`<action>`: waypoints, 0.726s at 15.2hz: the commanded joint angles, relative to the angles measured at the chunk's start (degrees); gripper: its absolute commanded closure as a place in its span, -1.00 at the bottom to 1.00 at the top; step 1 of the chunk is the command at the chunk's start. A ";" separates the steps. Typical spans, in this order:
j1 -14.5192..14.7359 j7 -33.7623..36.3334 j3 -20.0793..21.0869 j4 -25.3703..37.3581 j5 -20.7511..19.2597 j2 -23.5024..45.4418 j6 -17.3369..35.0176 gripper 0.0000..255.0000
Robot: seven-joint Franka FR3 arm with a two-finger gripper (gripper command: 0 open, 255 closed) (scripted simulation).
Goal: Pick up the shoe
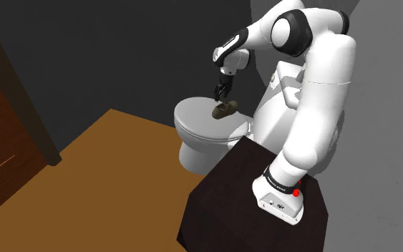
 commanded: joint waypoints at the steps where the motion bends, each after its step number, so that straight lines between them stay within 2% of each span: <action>1: -1.66 -1.88 0.64 3.50 1.79 4.54 0.47 -1.00; 7: -6.90 -5.33 2.78 16.07 5.15 17.50 -0.11 -1.00; 11: -7.41 -5.82 3.50 16.42 5.98 19.74 1.73 -1.00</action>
